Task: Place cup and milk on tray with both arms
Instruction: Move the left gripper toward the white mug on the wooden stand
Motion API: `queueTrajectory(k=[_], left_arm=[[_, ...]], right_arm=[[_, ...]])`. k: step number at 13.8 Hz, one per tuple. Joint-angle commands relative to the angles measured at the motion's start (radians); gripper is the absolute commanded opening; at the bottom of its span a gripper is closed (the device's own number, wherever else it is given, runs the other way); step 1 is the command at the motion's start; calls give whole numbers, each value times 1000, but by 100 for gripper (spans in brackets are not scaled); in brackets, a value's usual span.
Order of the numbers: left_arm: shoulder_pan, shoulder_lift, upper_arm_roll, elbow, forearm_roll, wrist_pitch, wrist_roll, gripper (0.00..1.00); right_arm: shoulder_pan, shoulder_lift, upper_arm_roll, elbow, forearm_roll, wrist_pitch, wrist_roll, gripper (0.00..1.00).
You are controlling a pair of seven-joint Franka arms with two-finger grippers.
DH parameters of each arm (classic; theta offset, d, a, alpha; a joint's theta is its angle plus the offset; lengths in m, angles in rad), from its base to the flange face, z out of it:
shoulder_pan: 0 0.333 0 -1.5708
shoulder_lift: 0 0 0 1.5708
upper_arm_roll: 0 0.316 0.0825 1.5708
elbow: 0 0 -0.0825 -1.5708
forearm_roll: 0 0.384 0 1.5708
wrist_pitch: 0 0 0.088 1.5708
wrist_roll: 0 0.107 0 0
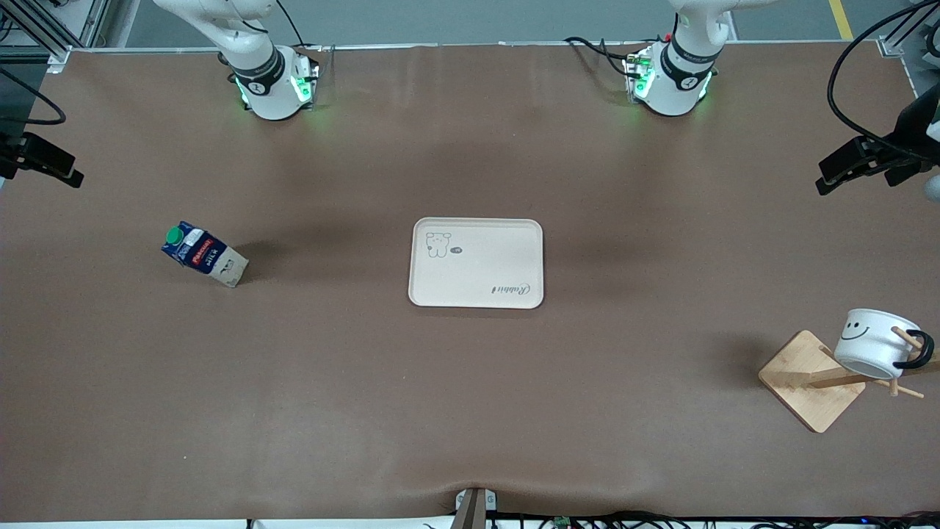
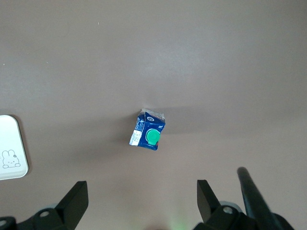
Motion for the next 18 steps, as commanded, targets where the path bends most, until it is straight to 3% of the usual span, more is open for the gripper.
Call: queueTrajectory(k=[1,18], left_arm=[[4,0,0,8,0,-1,1,100],[13,74,7,46,31,-3,19,100]], right_arm=[[-2,15,1,29,-6,-7,15,100],[-3,24,1,29,-10,8,15,100]])
